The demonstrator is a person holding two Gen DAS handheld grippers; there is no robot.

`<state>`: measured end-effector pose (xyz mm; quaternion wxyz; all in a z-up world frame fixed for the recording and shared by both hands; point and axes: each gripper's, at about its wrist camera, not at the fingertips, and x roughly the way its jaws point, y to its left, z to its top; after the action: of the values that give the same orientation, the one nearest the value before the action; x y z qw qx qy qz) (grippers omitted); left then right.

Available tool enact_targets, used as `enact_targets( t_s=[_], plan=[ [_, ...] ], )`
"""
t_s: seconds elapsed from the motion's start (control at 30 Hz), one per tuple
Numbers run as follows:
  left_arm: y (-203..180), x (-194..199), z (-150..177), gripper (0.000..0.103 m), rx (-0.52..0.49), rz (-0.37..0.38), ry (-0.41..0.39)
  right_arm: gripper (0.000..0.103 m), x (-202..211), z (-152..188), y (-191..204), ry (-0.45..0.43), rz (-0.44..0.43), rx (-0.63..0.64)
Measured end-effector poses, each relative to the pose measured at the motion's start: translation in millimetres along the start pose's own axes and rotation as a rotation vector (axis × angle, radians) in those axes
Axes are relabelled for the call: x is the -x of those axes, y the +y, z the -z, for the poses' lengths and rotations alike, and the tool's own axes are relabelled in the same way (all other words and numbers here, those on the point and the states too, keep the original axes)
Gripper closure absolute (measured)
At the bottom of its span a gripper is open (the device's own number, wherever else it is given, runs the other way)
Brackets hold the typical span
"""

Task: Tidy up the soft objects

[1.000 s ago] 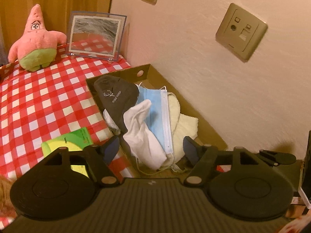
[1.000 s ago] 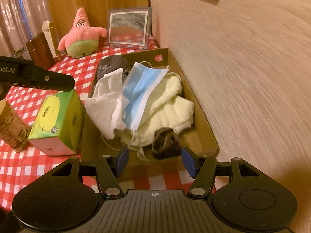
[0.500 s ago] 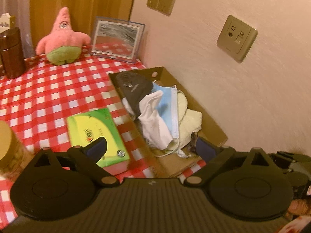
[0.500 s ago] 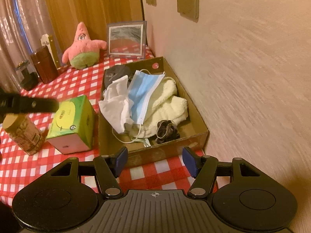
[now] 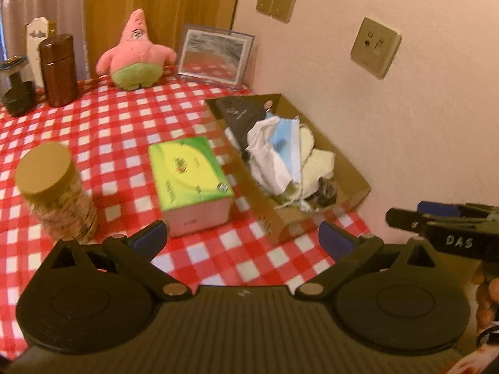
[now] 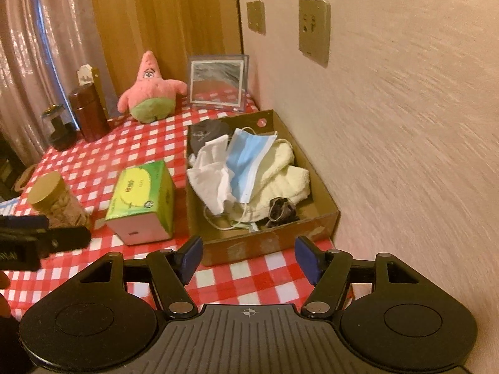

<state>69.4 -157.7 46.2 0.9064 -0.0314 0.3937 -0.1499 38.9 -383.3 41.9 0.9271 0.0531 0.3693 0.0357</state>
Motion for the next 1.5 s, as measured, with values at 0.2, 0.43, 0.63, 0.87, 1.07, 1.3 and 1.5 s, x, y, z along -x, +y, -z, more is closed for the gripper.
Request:
enact_targets(
  t_s=[0.2, 0.43, 0.63, 0.87, 1.07, 1.3, 1.5],
  plan=[
    [2, 17, 23, 0.001, 0.028, -0.037, -0.008, 0.037, 17, 15, 12, -0.009, -0.010, 0.014],
    [3, 33, 48, 0.001, 0.054, -0.069, -0.019, 0.036, 28, 37, 21, -0.007, -0.014, 0.010],
    [2, 45, 63, 0.001, 0.053, -0.077, -0.022, 0.036, 35, 53, 27, -0.002, -0.009, -0.004],
    [-3, 58, 76, 0.001, 0.044, -0.081, -0.031, 0.036, 46, 64, 32, 0.006, -0.009, -0.006],
    [-6, 64, 87, 0.001, 0.036, -0.074, -0.029, 0.036, 55, 71, 37, 0.017, -0.010, 0.005],
    [-8, 65, 94, 0.001, 0.039, -0.075, -0.023, 0.036, 59, 79, 38, 0.017, -0.003, 0.014],
    [-8, 64, 94, 0.001, 0.040, -0.084, -0.026, 0.036, 62, 82, 39, 0.017, -0.015, 0.005]
  ],
)
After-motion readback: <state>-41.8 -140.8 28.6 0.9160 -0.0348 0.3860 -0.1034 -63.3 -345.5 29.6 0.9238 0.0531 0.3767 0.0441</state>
